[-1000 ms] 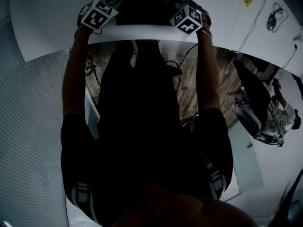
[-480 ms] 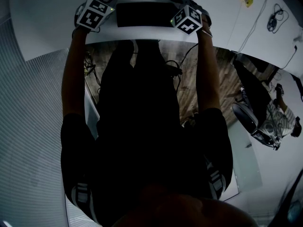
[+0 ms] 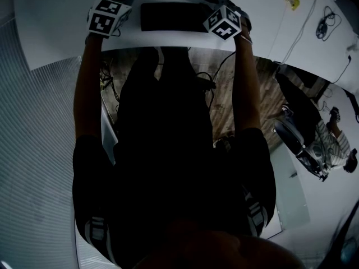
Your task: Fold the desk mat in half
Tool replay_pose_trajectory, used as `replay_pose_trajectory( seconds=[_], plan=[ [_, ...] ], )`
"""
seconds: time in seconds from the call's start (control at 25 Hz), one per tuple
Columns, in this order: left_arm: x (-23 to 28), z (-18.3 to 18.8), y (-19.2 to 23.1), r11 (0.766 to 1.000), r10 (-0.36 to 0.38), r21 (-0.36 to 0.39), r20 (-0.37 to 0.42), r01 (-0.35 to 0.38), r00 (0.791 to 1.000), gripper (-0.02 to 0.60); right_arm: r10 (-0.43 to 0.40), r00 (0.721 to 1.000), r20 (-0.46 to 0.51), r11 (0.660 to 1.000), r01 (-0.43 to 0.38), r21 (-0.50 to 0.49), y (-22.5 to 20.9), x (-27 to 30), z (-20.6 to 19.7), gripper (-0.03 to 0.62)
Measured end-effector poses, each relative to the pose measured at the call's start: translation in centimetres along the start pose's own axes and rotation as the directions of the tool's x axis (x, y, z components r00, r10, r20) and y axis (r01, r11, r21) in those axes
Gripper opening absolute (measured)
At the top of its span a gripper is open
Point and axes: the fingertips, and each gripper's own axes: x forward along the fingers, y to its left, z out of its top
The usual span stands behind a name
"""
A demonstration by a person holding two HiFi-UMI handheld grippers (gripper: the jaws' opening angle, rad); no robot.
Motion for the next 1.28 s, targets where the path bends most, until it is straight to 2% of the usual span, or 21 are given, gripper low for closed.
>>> replay_pose_trajectory(
  seconds=[0.24, 0.48, 0.6, 0.72, 0.92, 1.12, 1.28],
  plan=[
    [-1.4, 1.3, 0.8, 0.998, 0.057, -0.043, 0.071, -0.054, 0.996, 0.015, -0.019, 1.0, 0.009, 1.0, 0.019, 0.01, -0.6, -0.6, 0.1, 0.06],
    [-2.4, 1.8, 0.7, 0.995, 0.073, -0.075, 0.101, -0.066, 0.992, 0.008, -0.038, 0.999, -0.003, 0.999, 0.038, 0.013, -0.8, -0.9, 0.1, 0.06],
    [-3.2, 2.2, 0.8, 0.992, 0.095, -0.093, 0.116, -0.085, 0.989, 0.005, -0.062, 0.998, 0.018, 0.996, 0.061, 0.062, -1.5, -1.6, 0.5, 0.058],
    [-4.3, 2.8, 1.2, 0.985, 0.136, -0.127, 0.141, -0.118, 0.981, 0.005, -0.105, 0.993, 0.06, 0.982, 0.094, 0.162, -2.5, -2.8, 1.2, 0.035],
    [-6.5, 4.0, 1.4, 0.971, 0.203, -0.17, 0.207, -0.169, 0.957, 0.005, -0.18, 0.968, 0.176, 0.914, 0.098, 0.393, -3.9, -5.1, 2.9, 0.023],
    [-9.4, 4.7, 0.8, 0.965, 0.231, -0.186, 0.256, -0.187, 0.939, 0.005, -0.227, 0.941, 0.251, 0.862, 0.074, 0.502, -3.2, -7.5, 4.9, 0.02],
    [-11.9, 4.9, -0.6, 0.968, 0.22, -0.185, 0.283, -0.172, 0.933, 0.005, -0.273, 0.923, 0.27, 0.782, 0.049, 0.622, -1.7, -9.3, 5.5, 0.012]
  ],
)
